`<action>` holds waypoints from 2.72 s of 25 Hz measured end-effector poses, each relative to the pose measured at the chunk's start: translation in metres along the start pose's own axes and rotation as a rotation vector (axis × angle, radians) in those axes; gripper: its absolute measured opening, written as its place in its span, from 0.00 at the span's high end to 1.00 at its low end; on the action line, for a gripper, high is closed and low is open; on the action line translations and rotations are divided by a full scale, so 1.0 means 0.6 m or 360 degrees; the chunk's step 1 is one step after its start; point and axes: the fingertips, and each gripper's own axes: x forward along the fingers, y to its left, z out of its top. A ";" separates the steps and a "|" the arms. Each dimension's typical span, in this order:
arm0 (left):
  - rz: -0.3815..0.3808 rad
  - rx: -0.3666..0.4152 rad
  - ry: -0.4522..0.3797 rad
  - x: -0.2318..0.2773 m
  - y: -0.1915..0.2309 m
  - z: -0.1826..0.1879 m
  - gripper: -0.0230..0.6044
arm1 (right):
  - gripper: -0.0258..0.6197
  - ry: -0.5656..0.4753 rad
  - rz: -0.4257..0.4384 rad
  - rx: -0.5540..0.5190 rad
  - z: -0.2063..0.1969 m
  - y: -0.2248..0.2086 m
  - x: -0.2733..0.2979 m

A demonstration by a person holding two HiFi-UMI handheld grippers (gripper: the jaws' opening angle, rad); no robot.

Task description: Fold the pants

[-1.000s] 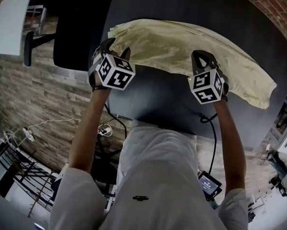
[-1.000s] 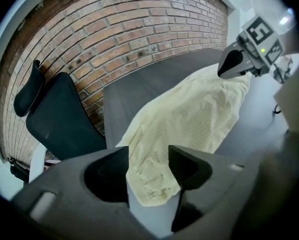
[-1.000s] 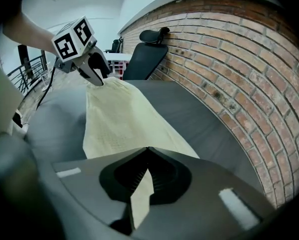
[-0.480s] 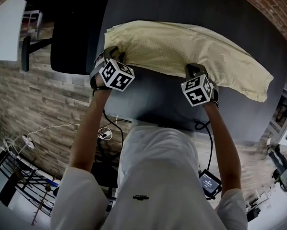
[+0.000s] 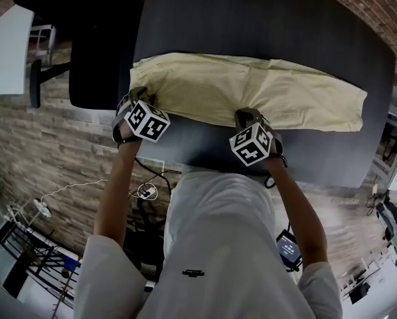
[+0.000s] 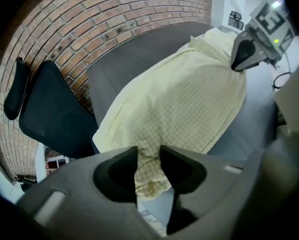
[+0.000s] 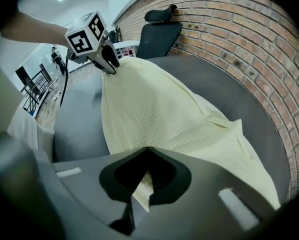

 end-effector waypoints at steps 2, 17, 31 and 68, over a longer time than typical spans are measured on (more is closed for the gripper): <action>0.0002 -0.0021 0.0002 -0.004 -0.008 -0.011 0.72 | 0.95 -0.0023 -0.0021 0.0056 0.001 -0.002 -0.006; -0.0093 -0.0032 -0.0343 -0.119 -0.113 0.119 0.72 | 0.95 -0.0248 -0.0319 0.0582 -0.093 -0.111 -0.155; -0.0190 0.0148 -0.0485 -0.186 -0.328 0.341 0.72 | 0.95 -0.0362 -0.0465 0.0934 -0.346 -0.248 -0.292; -0.0446 0.0106 -0.0734 -0.198 -0.883 0.874 0.71 | 0.88 -0.0422 -0.0313 0.0760 -0.599 -0.687 -0.367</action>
